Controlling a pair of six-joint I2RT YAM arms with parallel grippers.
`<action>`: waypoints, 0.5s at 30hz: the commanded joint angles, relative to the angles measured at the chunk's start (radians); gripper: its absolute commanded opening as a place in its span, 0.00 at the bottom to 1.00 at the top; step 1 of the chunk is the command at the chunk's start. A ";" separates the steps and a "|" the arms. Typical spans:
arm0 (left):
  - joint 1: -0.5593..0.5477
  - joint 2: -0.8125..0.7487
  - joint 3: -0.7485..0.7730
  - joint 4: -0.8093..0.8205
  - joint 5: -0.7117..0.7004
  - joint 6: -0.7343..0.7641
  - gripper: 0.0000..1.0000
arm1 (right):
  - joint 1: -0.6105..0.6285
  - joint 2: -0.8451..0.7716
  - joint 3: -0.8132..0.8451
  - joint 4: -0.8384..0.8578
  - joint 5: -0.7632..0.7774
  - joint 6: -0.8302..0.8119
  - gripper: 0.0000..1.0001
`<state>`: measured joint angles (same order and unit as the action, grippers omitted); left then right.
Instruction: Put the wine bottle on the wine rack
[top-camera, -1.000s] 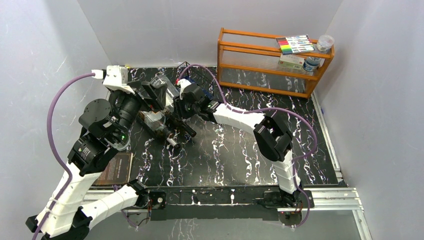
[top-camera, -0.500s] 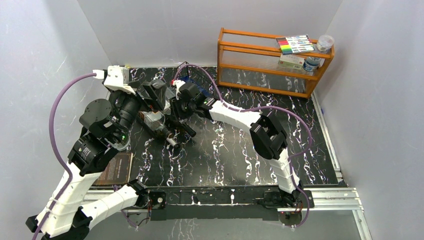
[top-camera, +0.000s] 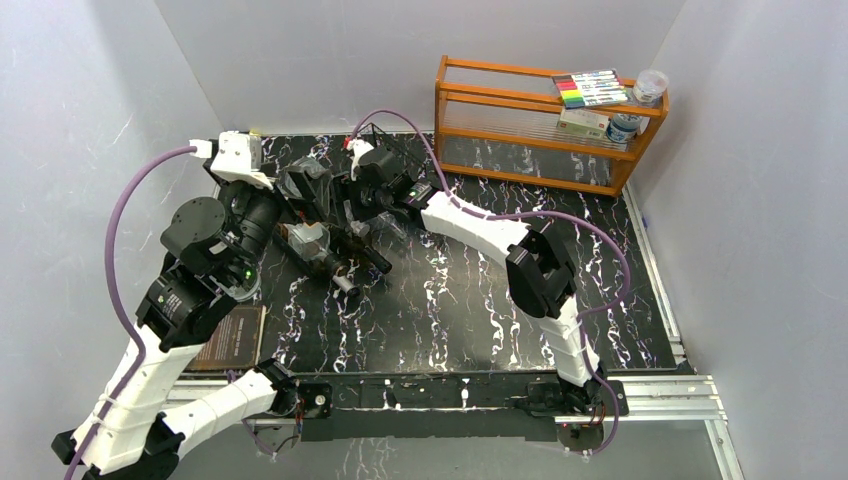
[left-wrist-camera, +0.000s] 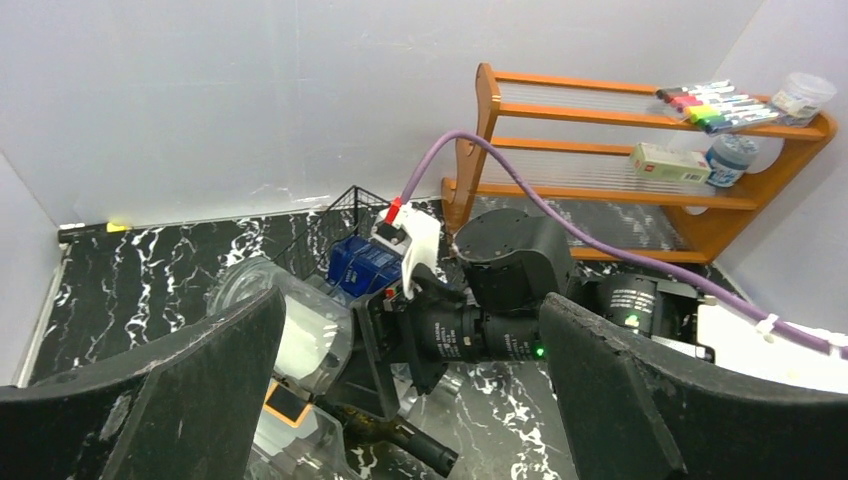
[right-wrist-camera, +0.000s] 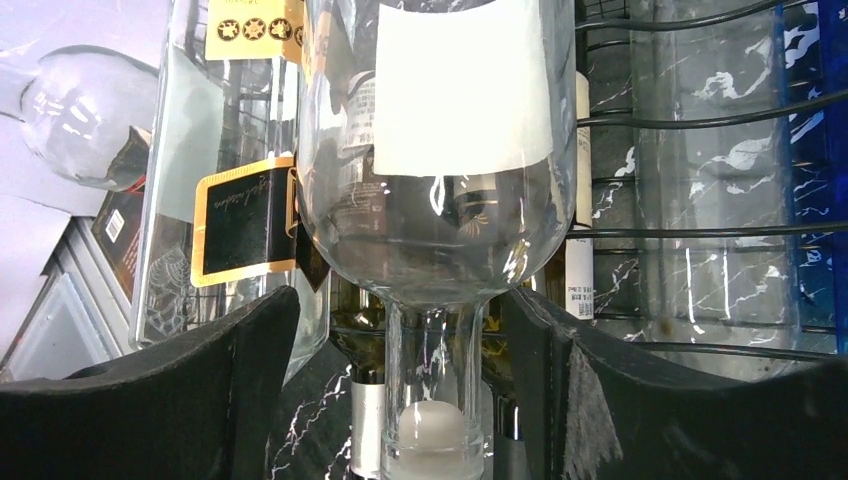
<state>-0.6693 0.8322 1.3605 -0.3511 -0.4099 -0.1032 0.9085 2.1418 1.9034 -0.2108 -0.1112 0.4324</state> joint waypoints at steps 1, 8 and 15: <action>0.006 0.009 0.030 -0.032 -0.043 0.043 0.98 | -0.020 -0.102 0.053 0.121 0.046 -0.002 0.86; 0.007 0.125 0.025 -0.155 -0.177 0.073 0.98 | -0.054 -0.341 -0.173 0.219 0.146 0.020 0.88; 0.104 0.270 0.001 -0.190 -0.242 0.041 0.98 | -0.138 -0.602 -0.485 0.253 0.204 0.103 0.87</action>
<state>-0.6579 1.0531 1.3697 -0.4957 -0.5842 -0.0505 0.8070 1.6459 1.5372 -0.0330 0.0395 0.4778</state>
